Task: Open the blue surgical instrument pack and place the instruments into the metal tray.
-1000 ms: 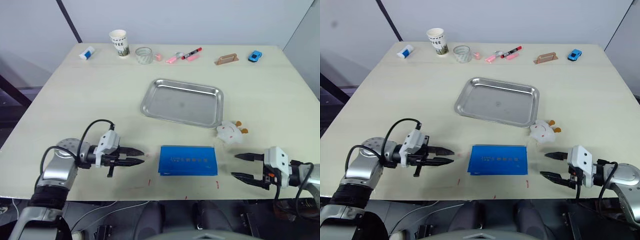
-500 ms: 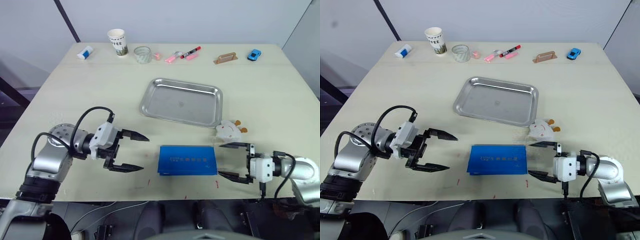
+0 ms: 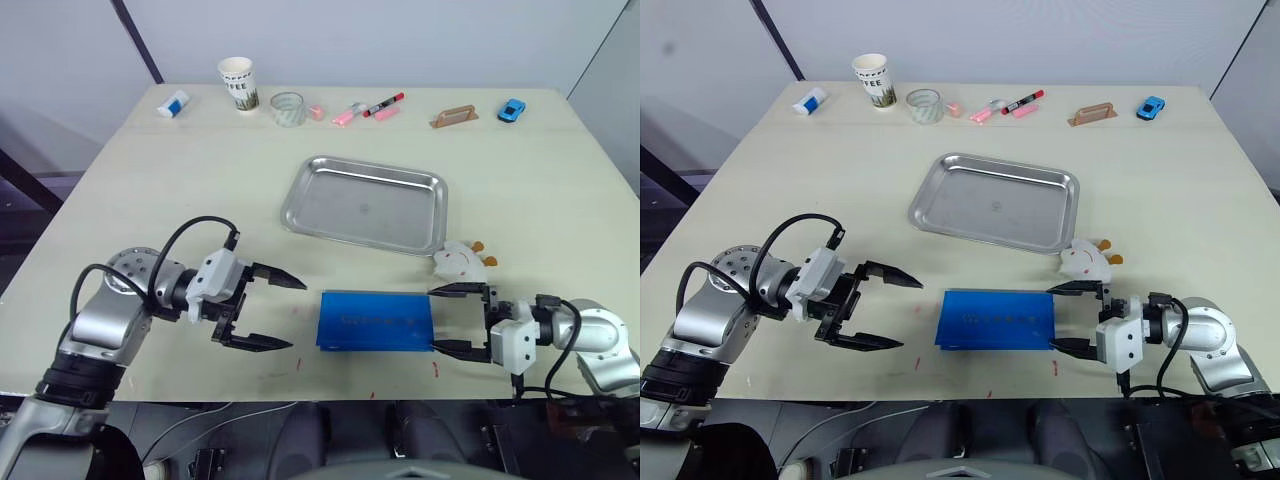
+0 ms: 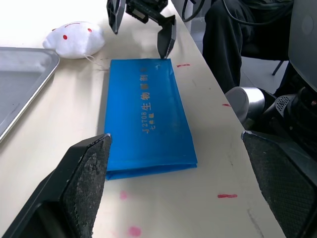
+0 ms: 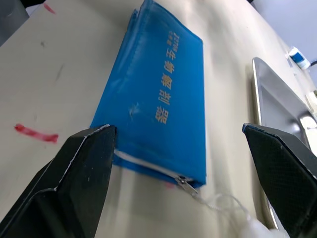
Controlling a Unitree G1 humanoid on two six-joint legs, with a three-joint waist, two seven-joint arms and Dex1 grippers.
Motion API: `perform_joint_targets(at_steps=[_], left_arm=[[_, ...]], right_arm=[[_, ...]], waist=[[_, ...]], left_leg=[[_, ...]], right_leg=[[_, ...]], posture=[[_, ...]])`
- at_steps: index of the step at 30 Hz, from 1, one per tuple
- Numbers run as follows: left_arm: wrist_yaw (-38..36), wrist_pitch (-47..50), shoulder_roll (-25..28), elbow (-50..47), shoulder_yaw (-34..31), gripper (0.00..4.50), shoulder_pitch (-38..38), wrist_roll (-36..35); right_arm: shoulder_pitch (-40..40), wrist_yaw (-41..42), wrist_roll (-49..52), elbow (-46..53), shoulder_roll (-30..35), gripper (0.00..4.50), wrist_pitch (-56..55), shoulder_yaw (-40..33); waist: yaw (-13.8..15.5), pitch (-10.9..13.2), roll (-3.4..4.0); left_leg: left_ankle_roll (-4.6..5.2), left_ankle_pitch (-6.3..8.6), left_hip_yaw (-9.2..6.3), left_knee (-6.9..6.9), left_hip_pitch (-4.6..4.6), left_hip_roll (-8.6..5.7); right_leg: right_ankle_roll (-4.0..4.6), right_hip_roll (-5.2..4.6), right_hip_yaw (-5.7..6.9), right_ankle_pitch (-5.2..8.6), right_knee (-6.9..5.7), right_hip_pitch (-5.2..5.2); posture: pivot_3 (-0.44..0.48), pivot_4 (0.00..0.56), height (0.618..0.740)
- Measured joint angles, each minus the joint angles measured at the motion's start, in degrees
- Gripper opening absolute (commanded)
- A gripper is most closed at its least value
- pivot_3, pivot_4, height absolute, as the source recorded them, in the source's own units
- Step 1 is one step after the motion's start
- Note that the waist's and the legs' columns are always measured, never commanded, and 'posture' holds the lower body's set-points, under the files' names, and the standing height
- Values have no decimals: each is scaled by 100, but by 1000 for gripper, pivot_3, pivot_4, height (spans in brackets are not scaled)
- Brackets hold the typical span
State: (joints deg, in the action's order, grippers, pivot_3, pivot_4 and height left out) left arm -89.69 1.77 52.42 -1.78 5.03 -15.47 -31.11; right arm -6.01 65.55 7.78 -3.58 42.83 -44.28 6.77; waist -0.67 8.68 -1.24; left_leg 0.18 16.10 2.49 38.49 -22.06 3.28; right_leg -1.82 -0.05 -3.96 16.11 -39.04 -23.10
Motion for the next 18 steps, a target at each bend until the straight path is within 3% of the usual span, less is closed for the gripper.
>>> perform_joint_targets(at_steps=[13, 15, 16, 17, 18], left_arm=[[-1, -87, 15, 7, 51, 4471, 36, 2], [-1, -89, 14, 7, 59, 4500, 37, 2], [-1, -103, 15, 7, 79, 4500, 51, 3], [-1, -106, 15, 7, 79, 4500, 55, 3], [-1, -117, 15, 8, 79, 4500, 63, 6]], right_arm=[[-83, -10, -153, -478, 70, 4500, -313, 275], [-133, -43, -199, -527, 28, 3989, -351, 308], [-207, -127, -254, -606, -86, 3483, -447, 398], [-210, -130, -255, -615, -90, 3483, -467, 406], [-224, -132, -255, -643, -100, 2873, -522, 414]], waist=[[-11, 0, 0], [-13, 0, 0], [-9, 0, 0], [-7, 0, 0], [-3, 0, 0]], left_leg=[[0, 0, 9, 1, 7, 1], [0, 0, 10, 1, 7, 1], [0, 0, 8, 1, 7, 1], [0, 0, 8, 1, 7, 1], [0, 0, 11, 3, 6, 1]], right_leg=[[0, 1, -9, 0, -6, 0], [1, 1, -9, 0, -8, 0], [1, 1, -8, 0, -9, 0], [1, 1, -8, 0, -9, 0], [1, 0, -9, 0, -9, 0]], posture=[[0, 150, 725], [0, 150, 725], [0, 150, 725], [0, 150, 725], [0, 150, 725]])
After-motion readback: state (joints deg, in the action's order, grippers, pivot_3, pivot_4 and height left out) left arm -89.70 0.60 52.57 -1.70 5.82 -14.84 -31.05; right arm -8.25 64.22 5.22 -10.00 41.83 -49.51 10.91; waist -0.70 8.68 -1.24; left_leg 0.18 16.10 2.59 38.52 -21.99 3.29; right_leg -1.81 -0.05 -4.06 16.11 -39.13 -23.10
